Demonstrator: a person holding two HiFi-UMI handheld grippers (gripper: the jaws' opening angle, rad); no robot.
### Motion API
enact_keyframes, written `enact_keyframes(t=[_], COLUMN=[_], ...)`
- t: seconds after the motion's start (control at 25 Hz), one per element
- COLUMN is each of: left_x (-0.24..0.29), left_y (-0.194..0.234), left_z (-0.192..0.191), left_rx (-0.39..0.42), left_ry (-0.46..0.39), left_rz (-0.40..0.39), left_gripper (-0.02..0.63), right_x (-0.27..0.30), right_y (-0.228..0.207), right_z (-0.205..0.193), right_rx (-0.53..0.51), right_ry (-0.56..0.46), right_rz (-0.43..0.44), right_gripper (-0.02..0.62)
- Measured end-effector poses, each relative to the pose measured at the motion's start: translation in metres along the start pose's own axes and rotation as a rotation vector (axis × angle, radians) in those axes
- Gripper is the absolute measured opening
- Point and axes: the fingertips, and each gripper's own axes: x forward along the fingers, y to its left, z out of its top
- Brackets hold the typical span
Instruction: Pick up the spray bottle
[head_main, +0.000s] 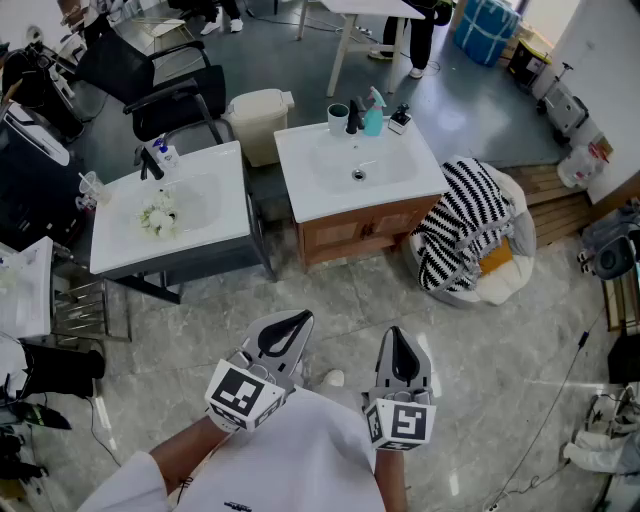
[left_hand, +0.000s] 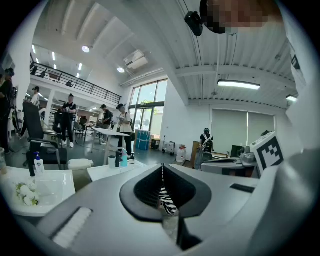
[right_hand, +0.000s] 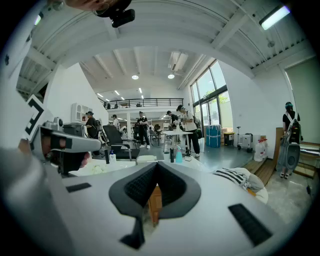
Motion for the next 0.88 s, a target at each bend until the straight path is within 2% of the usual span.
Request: enact_keyframes(t=[0.36, 0.68, 0.88], left_x=[-0.004, -0.005, -0.005], left_y=[0.027, 0.05, 0.065], left_z=[0.001, 0.003, -0.006], left_rx=[-0.018, 0.003, -0.015], left_ry=[-0.001, -0.004, 0.014], left_rz=[-0.022, -0.076, -0.092], left_gripper=[0.006, 0.006, 0.006], right_x=[0.012, 0.028, 0.031], right_y=[0.018, 0.027, 0.034], right_z=[0.005, 0.008, 0.004], right_rx=[0.021, 0.032, 0.054], right_ry=[-0.016, -0.04, -0.04], right_rz=[-0.011, -0.073, -0.114], right_gripper=[0.005, 0.006, 0.006])
